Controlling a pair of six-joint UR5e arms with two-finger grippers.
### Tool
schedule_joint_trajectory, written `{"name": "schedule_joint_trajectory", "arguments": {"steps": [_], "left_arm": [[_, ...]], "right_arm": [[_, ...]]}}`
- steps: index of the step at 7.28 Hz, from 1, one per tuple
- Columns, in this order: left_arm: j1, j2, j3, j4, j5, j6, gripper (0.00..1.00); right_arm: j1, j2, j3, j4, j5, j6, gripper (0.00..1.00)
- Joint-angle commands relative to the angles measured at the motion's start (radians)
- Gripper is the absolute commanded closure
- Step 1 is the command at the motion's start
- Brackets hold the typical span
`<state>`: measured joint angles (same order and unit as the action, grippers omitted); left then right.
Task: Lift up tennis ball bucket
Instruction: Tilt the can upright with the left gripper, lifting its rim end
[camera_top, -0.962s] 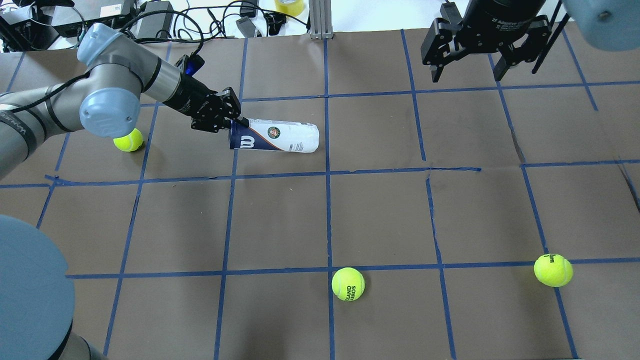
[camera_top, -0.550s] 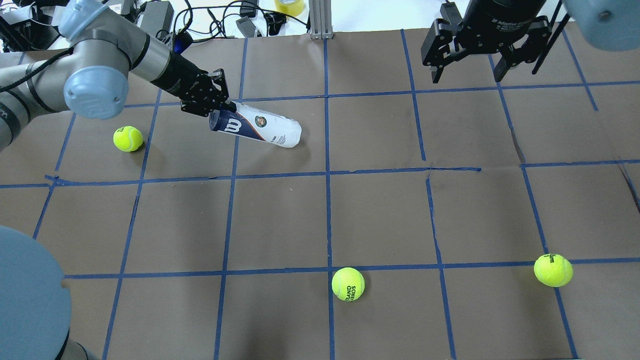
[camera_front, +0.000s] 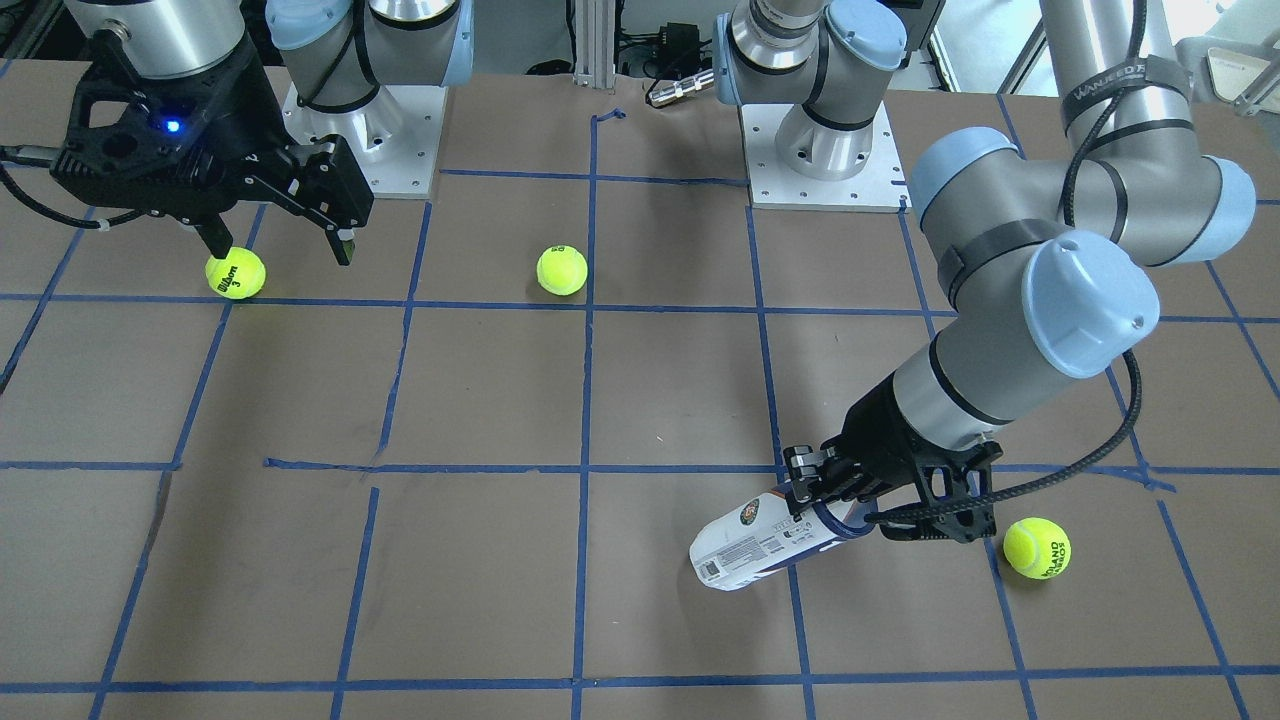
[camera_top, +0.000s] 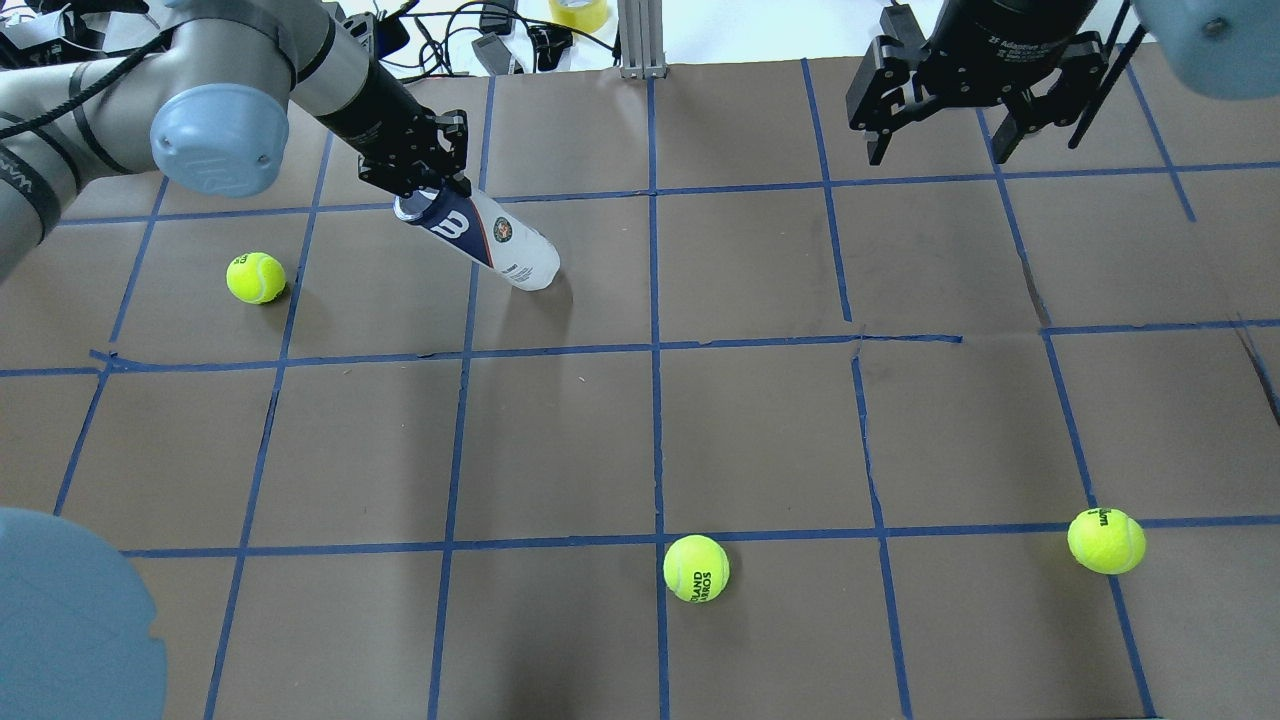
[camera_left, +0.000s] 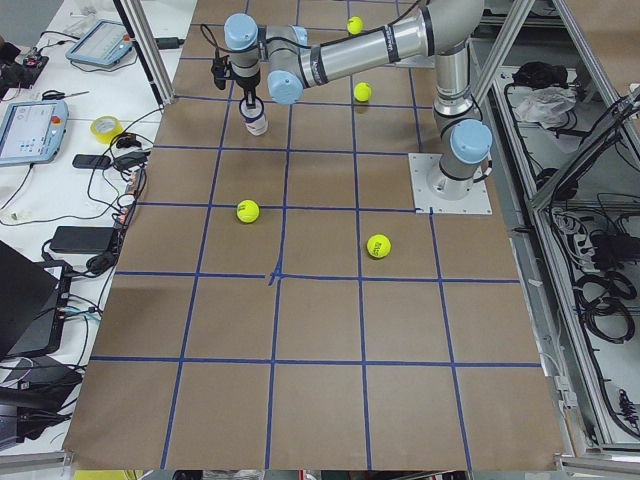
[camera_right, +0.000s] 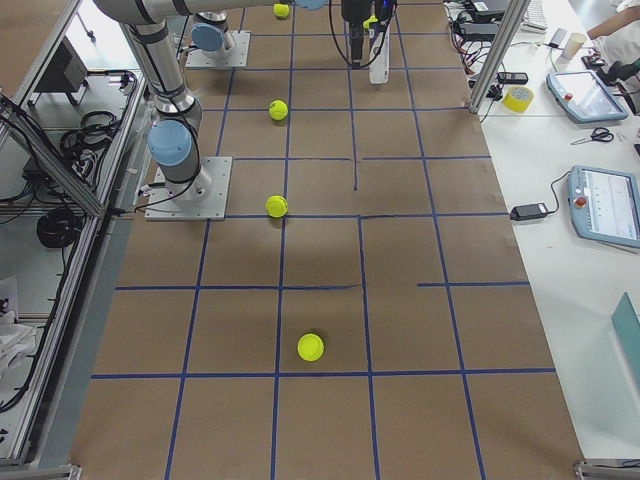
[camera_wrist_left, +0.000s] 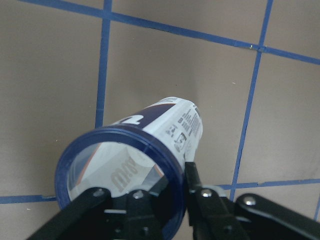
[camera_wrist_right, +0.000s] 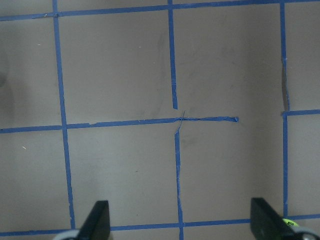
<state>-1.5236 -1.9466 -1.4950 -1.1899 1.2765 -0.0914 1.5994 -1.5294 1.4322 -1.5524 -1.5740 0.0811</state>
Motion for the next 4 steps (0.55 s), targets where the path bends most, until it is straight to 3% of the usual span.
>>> {"name": "schedule_joint_trajectory", "arguments": {"steps": [1, 3, 4], "left_arm": [[-0.082, -0.003, 0.028, -0.004, 0.116, -0.010, 1.00], [-0.154, -0.014, 0.036, -0.005, 0.243, 0.007, 1.00], [-0.170, -0.009, 0.036, -0.007, 0.256, 0.007, 1.00]], "right_arm": [[-0.012, -0.002, 0.001, 0.005, 0.000, 0.000, 0.00], [-0.012, -0.003, 0.001, 0.003, 0.002, 0.000, 0.00], [-0.015, -0.003, 0.001, 0.002, 0.003, 0.000, 0.00]]}}
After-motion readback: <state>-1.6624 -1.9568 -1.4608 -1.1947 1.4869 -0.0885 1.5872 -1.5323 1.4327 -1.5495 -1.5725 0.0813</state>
